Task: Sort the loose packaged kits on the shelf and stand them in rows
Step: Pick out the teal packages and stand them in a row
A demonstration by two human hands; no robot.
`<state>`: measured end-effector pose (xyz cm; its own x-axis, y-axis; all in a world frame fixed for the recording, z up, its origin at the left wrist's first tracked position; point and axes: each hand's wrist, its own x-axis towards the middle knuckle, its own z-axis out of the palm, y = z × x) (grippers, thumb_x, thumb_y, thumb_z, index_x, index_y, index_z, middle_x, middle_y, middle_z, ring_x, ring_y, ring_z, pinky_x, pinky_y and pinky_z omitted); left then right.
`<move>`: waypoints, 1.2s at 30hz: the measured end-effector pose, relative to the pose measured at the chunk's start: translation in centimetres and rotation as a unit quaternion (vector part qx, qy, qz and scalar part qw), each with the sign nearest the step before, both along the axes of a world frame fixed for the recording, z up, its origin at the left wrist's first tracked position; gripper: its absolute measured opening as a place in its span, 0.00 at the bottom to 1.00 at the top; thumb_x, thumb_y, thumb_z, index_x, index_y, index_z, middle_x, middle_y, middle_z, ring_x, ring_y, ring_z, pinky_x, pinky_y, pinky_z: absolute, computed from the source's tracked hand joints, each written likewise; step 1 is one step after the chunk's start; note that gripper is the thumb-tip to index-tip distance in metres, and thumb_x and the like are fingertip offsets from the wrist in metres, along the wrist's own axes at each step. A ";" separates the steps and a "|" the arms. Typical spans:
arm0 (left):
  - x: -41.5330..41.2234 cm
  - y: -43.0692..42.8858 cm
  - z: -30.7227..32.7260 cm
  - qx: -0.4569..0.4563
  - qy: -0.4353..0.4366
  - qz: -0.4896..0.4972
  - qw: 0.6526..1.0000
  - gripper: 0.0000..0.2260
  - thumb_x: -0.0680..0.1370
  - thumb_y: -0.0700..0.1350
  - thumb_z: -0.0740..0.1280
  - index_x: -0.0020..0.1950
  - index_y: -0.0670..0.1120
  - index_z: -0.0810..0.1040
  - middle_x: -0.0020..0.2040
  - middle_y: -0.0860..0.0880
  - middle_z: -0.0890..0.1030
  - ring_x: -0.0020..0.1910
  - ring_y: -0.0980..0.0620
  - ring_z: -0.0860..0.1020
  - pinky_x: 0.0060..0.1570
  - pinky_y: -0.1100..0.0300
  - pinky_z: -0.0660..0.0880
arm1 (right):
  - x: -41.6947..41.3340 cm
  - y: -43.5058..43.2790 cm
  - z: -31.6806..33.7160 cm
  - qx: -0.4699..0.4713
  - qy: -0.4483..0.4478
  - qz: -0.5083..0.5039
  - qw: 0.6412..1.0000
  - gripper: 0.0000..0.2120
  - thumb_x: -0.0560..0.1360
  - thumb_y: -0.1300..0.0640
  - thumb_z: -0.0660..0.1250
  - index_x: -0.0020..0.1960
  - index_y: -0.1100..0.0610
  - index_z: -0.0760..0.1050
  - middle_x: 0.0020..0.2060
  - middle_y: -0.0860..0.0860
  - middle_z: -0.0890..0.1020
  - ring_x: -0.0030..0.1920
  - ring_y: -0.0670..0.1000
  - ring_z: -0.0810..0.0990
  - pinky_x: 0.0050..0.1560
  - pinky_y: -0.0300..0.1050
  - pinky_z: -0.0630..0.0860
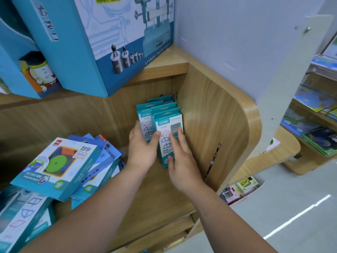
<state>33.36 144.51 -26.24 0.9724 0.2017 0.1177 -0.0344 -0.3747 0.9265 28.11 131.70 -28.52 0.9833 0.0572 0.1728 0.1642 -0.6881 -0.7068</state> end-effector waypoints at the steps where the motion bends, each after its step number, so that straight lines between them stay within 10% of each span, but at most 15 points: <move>1: 0.1 -0.1 -0.1 0.003 -0.001 -0.005 1.000 0.24 0.78 0.52 0.68 0.73 0.54 0.68 0.65 0.53 0.73 0.64 0.54 0.74 0.67 0.51 0.71 | 0.0 0.0 0.0 -0.004 0.000 -0.002 1.000 0.35 0.82 0.63 0.58 0.82 0.45 0.46 0.78 0.34 0.35 0.80 0.42 0.44 0.77 0.49 0.62; 12: 0.5 -0.9 -0.4 -0.070 -0.006 -0.050 0.996 0.20 0.81 0.43 0.67 0.72 0.51 0.71 0.51 0.65 0.79 0.44 0.74 0.79 0.44 0.74 0.75 | 0.4 -0.3 -0.2 0.003 0.024 -0.016 1.000 0.34 0.81 0.64 0.59 0.82 0.50 0.48 0.79 0.36 0.36 0.80 0.42 0.46 0.79 0.46 0.58; 17: 0.6 -0.7 -0.3 -0.050 0.003 -0.046 0.998 0.22 0.80 0.46 0.68 0.74 0.50 0.70 0.60 0.56 0.79 0.41 0.80 0.75 0.41 0.78 0.73 | 0.1 -0.2 -0.2 0.009 0.039 -0.021 0.999 0.35 0.82 0.63 0.60 0.82 0.47 0.47 0.78 0.34 0.34 0.80 0.43 0.46 0.78 0.48 0.61; 27: -5.2 1.9 1.8 0.037 -0.045 -0.050 0.997 0.22 0.77 0.47 0.71 0.70 0.57 0.71 0.64 0.55 0.76 0.56 0.59 0.78 0.59 0.51 0.78 | -2.3 -0.2 1.6 0.079 -0.032 -0.034 0.996 0.24 0.81 0.61 0.61 0.77 0.53 0.65 0.76 0.49 0.63 0.75 0.50 0.64 0.75 0.51 0.65; 36: -16.0 11.8 6.6 0.199 -0.234 0.061 0.950 0.07 0.78 0.45 0.67 0.53 0.45 0.80 0.51 0.53 0.81 0.55 0.56 0.79 0.57 0.62 0.74 | -4.2 8.7 6.3 0.184 -0.131 0.151 0.962 0.17 0.76 0.53 0.65 0.64 0.50 0.76 0.58 0.42 0.74 0.59 0.44 0.77 0.59 0.52 0.78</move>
<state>17.33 156.32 -19.63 0.7675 0.1588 0.6211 -0.3409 -0.7193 0.6052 23.87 140.35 -22.27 0.8513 0.2202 0.4763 0.5235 -0.2927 -0.8002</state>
